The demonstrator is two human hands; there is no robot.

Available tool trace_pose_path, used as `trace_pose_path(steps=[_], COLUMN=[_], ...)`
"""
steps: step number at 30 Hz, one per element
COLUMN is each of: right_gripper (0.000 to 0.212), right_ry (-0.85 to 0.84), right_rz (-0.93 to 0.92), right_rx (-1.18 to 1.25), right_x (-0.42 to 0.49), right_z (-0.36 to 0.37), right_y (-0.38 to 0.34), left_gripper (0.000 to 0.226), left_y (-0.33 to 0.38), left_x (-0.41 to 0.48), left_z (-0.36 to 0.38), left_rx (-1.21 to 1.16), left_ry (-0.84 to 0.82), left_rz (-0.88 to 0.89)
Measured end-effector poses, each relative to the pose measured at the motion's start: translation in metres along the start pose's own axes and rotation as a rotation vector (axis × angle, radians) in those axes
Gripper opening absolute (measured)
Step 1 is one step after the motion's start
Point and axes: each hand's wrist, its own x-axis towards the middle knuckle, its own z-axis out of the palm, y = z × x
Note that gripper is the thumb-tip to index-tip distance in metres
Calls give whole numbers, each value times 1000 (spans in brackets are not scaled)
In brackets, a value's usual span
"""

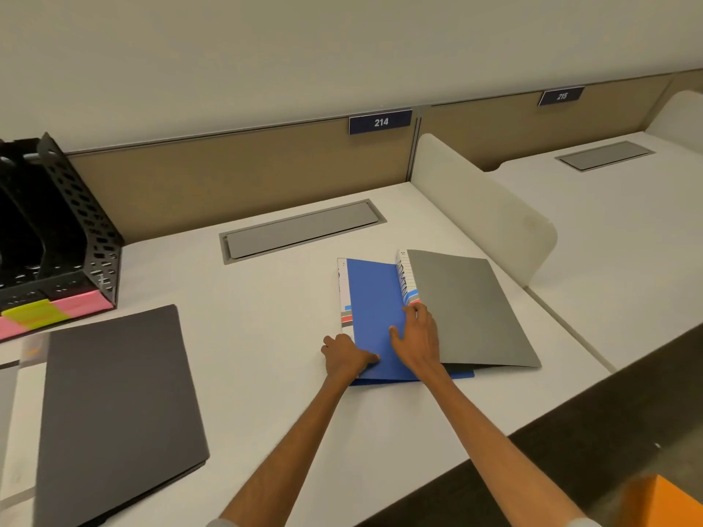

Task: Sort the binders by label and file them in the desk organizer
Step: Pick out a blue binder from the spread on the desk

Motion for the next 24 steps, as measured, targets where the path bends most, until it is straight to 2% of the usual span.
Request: trace_pose_path(steps=[5, 9, 13, 17, 24], right_gripper=[57, 60, 62, 57, 48], right_ry=[-75, -60, -89, -48, 35], right_rz=[11, 33, 50, 39, 13], right_rx=[-28, -95, -39, -69, -58], right_x=[-3, -1, 1, -1, 0], right_z=[6, 5, 1, -3, -15], right_y=[13, 22, 22, 25, 22], left_gripper=[77, 59, 56, 49, 35], left_y=[11, 17, 22, 27, 47], left_x=[-6, -8, -8, -8, -29], left_z=[9, 12, 8, 2, -5], left_rx=[-151, -349, -478, -584, -700], left_ry=[77, 31, 5, -29, 67], left_rz=[-86, -11, -76, -22, 51])
